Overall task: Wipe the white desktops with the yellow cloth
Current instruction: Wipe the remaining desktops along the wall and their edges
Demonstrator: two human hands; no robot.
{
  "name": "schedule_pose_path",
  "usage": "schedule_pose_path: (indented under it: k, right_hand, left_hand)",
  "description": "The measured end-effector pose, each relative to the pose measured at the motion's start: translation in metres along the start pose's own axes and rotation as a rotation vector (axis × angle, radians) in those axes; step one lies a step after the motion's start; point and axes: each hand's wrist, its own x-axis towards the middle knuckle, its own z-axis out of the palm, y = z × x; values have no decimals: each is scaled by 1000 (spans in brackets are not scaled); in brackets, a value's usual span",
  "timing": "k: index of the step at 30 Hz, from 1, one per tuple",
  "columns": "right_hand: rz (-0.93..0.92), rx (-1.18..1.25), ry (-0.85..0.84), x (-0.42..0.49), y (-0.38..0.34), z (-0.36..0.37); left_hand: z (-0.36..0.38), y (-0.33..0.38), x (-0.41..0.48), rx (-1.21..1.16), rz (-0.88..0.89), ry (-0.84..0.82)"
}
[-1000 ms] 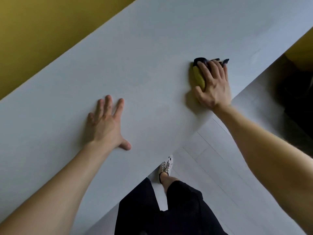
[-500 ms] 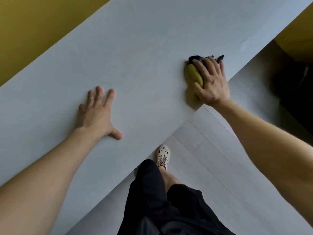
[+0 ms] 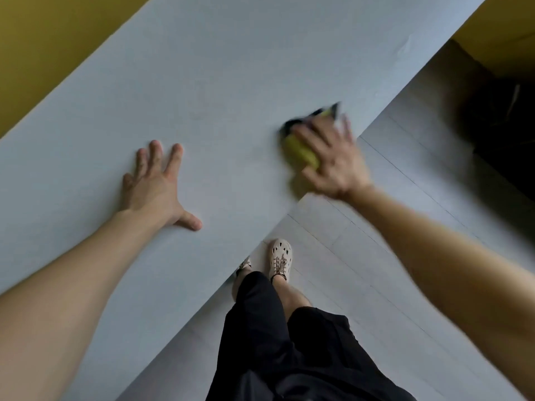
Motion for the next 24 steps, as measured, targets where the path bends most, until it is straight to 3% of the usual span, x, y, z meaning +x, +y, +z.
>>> schedule_pose_path:
  k: [3,6,9,12,14,16,21,24]
  right_hand:
    - [275,-51,2,28,72,-29]
    - [317,-30,54,43,56,-18]
    - [164,53,148,21,-42,15]
    - [-137,109,-19,-17,-146,32]
    - [-264,129,-87,-26,-151,36]
    - [-288,102,-64,-14,-104,30]
    - [287,59,101,42,63,-9]
    - [541,31,156,64,87,-19]
  left_hand:
    - [1,0,1,7,0,5]
    - [1,0,3,22,-1,15]
    - [-1,1,1,25,-9,-8]
    - [-8,7,-3,38,-31,-26]
    - [-8,9,-5,48,-50,-31]
    - [-11,10,-4,74,-54,-37]
    - [-36,24,-4,183,-48,-122]
    - [-75,33,9,287,49,-66]
